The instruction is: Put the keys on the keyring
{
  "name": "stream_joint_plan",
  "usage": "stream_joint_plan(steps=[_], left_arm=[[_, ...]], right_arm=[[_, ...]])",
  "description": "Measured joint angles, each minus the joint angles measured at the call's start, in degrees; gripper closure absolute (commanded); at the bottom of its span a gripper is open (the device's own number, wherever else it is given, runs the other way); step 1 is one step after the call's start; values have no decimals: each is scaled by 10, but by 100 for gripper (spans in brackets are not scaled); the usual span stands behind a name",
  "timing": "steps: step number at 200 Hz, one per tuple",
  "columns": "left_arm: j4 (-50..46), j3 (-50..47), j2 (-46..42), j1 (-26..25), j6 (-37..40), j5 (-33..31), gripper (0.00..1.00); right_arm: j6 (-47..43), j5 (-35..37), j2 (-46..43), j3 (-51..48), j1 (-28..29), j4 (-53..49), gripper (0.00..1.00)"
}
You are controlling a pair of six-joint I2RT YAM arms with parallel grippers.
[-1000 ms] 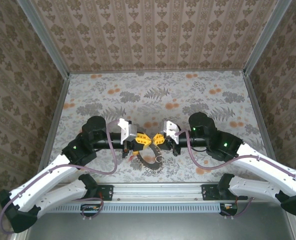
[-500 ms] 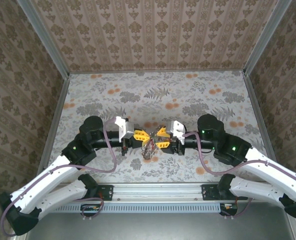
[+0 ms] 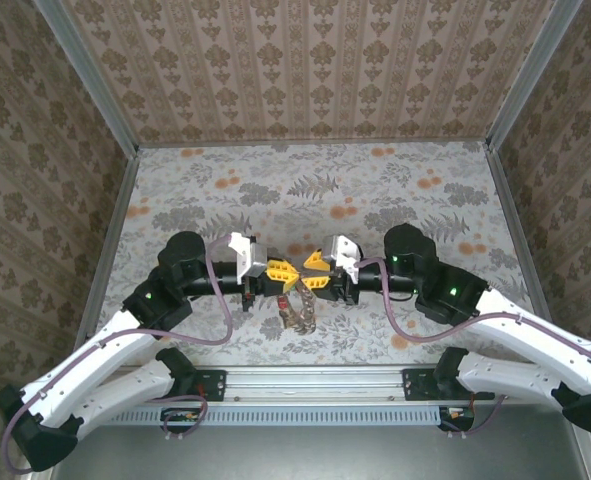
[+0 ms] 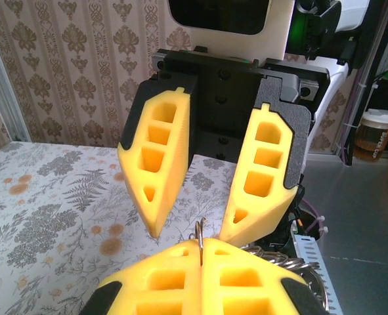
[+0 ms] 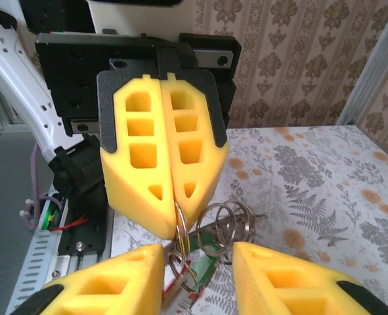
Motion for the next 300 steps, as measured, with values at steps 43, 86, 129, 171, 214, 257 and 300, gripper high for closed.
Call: stream_joint_plan(steps=[43,86,129,171,214,257,300], left_arm=[[1,-4,0,4,0,2,100],[18,-10,0,5,-3,6,100],[14,-12,3,7,-1,2,100],[-151,84,56,-30,78,-107,74],[-253,133,100,-72,130,-213,80],[-269,133,100,-76,150,-223,100],[-245,115,74,-71,148,-194,100]], right_arm=[[6,-19,16,0,0,8,78],[9,-33,17,0,-1,7,95],[2,-21,16,0,-1,-2,100],[-28,46,35,29,0,-64,100],[-57,83,58,44,8,-120,100],[-71,89,57,44,14,-125,100],[-71,76,42,38,15,-114,85]])
